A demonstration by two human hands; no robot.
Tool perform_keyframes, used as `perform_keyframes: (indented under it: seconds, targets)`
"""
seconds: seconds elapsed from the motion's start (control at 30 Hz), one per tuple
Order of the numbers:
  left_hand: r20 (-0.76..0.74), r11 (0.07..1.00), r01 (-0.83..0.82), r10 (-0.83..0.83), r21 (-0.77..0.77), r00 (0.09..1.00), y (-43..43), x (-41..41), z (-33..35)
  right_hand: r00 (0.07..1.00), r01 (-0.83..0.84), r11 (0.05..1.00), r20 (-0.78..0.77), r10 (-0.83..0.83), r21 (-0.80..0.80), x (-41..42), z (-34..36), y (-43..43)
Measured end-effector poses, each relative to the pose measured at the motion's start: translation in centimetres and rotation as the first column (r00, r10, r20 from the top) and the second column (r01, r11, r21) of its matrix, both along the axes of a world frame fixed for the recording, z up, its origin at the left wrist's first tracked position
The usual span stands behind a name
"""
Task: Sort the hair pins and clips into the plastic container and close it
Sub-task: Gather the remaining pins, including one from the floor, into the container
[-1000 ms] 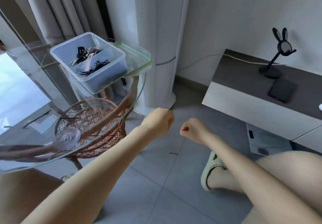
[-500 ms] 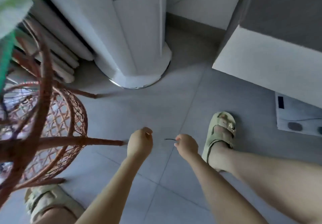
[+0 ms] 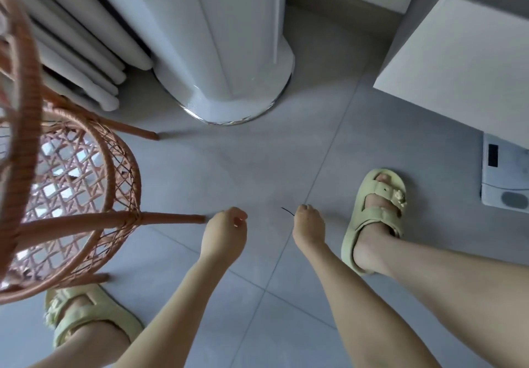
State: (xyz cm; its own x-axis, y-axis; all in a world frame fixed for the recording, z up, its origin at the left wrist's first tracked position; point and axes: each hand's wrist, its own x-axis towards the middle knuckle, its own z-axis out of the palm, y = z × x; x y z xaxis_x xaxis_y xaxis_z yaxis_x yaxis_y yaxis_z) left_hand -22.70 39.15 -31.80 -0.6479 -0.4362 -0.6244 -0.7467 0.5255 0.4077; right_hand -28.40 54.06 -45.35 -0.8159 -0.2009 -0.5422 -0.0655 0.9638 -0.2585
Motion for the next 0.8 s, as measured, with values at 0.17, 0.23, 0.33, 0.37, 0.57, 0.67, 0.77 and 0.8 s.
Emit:
perform_keyframes:
  seconds: [0.17,0.23,0.33,0.37,0.57,0.67,0.77,0.8]
  targets:
    - [-0.112,0.998,0.047,-0.05,-0.031,0.992,1.1,0.0,5.7,0.956,0.293,0.889,0.125,-0.265,-0.353,-1.1,7.1,-0.5]
    - [-0.172,0.997,0.059,-0.066,-0.044,0.983,1.7,0.2,8.8,0.941,0.336,0.814,0.123,-0.316,-0.474,-1.3,10.4,-0.8]
    - [-0.263,0.993,0.097,-0.111,-0.067,0.958,2.8,1.4,13.5,0.948,0.272,0.754,0.034,-0.316,-0.598,-1.5,16.0,-1.1]
    - [-0.291,0.992,0.106,-0.121,-0.066,0.949,3.3,2.0,15.2,0.948,0.244,0.744,-0.007,-0.317,-0.623,-1.4,18.6,-1.2]
    - [-0.533,0.977,0.17,-0.214,-0.131,0.819,4.1,7.0,25.4,0.867,0.164,0.631,-0.195,-0.459,-0.759,1.5,35.6,-1.5]
    - [-0.598,0.958,0.173,-0.279,-0.229,0.751,2.8,9.8,30.2,0.838,-0.043,0.579,-0.345,-0.423,-0.814,4.1,42.7,-2.6]
    - [-0.658,0.954,0.12,-0.278,-0.276,0.7,0.4,12.4,33.9,0.801,-0.316,0.57,-0.535,-0.267,-0.758,6.4,47.9,-5.0]
    - [-0.679,0.954,0.094,-0.271,-0.286,0.682,-0.6,13.3,34.8,0.769,-0.403,0.579,-0.605,-0.205,-0.709,7.0,49.2,-6.1]
